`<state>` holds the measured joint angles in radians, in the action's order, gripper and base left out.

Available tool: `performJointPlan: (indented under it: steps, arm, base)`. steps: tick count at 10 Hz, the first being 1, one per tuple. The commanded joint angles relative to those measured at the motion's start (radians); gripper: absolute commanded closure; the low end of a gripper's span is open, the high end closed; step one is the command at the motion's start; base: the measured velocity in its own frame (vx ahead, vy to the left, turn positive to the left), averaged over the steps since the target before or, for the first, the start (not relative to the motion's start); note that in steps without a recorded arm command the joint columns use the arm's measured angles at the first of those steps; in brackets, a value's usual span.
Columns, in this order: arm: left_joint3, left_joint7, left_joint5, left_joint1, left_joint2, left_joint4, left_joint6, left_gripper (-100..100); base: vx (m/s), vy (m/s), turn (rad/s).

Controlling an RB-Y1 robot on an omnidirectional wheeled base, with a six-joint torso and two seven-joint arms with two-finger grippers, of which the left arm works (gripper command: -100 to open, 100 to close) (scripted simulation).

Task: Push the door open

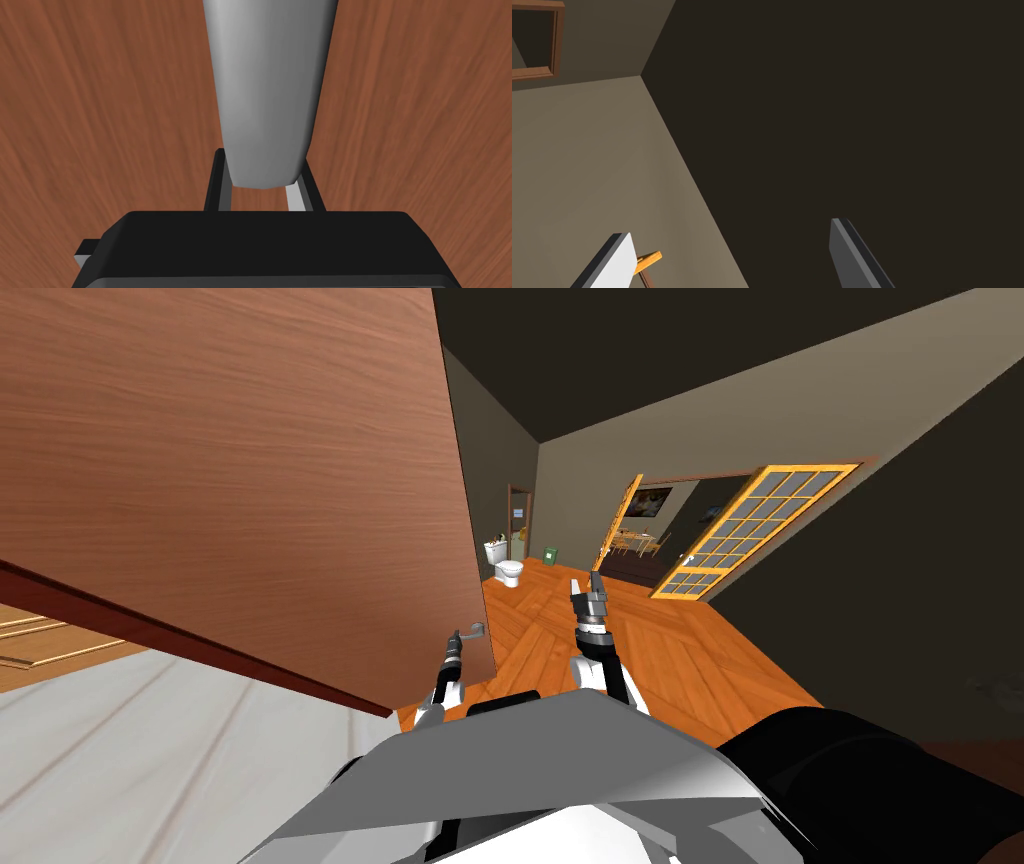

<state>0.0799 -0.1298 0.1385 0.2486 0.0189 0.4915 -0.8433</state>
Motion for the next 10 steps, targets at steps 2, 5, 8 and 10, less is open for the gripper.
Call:
performJointPlan:
  steps: [2,5,8,10]
  arm:
    - [0.027,-0.012,0.001,0.002,-0.015,0.014,-0.002,100]
    - [0.046,-0.023,0.000,0.004,-0.044,0.012,-0.004,100]
    - [0.051,-0.026,0.000,0.004,-0.052,0.027,-0.005,100]
    - [0.054,-0.028,0.000,0.005,-0.058,0.011,-0.005,100]
  base:
    - [0.171,-0.124,0.133]
    - [0.135,-0.099,0.097]
    - [0.051,-0.064,0.033]
    - [0.005,-0.007,-0.010]
